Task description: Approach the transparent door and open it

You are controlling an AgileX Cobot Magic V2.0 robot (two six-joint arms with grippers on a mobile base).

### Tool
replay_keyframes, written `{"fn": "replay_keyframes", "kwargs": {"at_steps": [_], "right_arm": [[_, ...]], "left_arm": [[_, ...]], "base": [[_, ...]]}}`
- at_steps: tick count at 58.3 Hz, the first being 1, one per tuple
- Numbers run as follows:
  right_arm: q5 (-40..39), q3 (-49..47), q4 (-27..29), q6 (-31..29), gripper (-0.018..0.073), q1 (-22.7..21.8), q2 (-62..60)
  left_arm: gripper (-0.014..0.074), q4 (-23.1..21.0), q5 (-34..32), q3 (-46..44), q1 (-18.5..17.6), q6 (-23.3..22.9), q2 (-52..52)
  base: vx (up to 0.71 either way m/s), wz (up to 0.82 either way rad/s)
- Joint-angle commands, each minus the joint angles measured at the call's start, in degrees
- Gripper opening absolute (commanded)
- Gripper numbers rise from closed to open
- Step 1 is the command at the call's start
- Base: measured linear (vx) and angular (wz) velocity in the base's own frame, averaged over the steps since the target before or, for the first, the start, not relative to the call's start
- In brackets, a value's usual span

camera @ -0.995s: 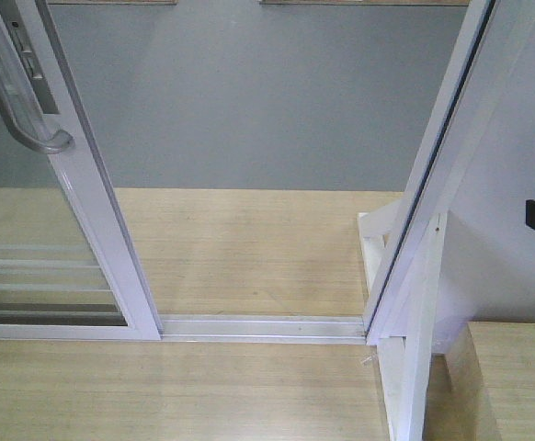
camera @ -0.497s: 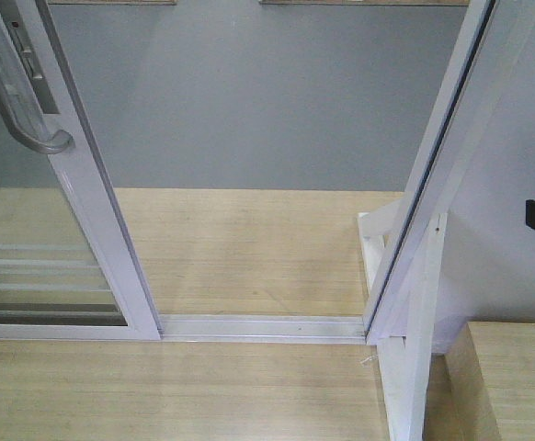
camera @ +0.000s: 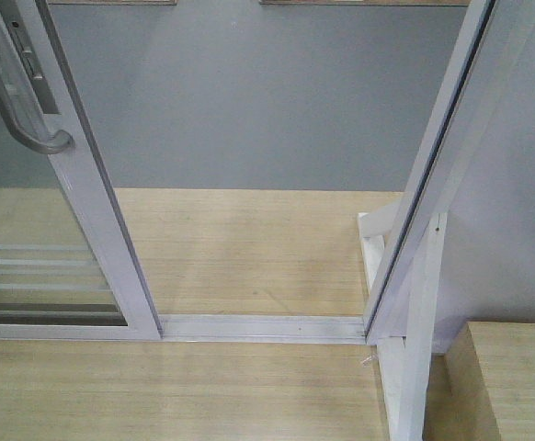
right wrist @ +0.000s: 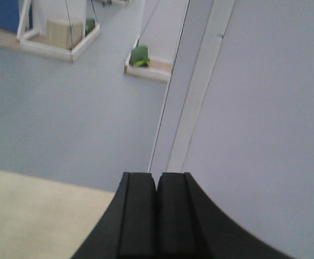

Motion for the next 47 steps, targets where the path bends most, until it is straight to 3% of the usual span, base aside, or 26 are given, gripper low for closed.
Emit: {"fn": "replay_keyframes", "kwargs": {"at_steps": [1, 8, 21, 30, 34, 47], "right_arm": [[-13.0, 4.0, -0.5, 2.2, -0.0012, -0.3, -4.9], [-17.2, 11.6, 0.4, 5.0, -0.0010, -0.3, -12.0], [-11.1, 22.0, 0.4, 6.3, -0.0008, -0.5, -26.1], [-11.9, 28.1, 0.6, 6.3, -0.0008, -1.8, -34.3], [-8.7, 27.9, 0.5, 6.7, -0.0008, -1.9, -33.6], [-8.6, 27.9, 0.4, 6.3, -0.0006, -1.9, -33.8]], "left_arm": [[-0.0007, 0.0, -4.1, 1.4, -0.3, -0.5, -0.8], [-0.0007, 0.0, -4.1, 1.4, -0.3, -0.5, -0.8], [-0.0007, 0.0, -4.1, 1.4, -0.3, -0.5, -0.8], [-0.0007, 0.0, -4.1, 1.4, -0.3, -0.5, -0.8], [-0.0007, 0.0, -4.1, 1.4, -0.3, -0.5, -0.8], [-0.0007, 0.0, -4.1, 1.4, -0.3, -0.5, -0.7]], "base": [[0.00, 0.00], [0.00, 0.00], [0.00, 0.00], [0.00, 0.00], [0.00, 0.00], [0.00, 0.00]]}}
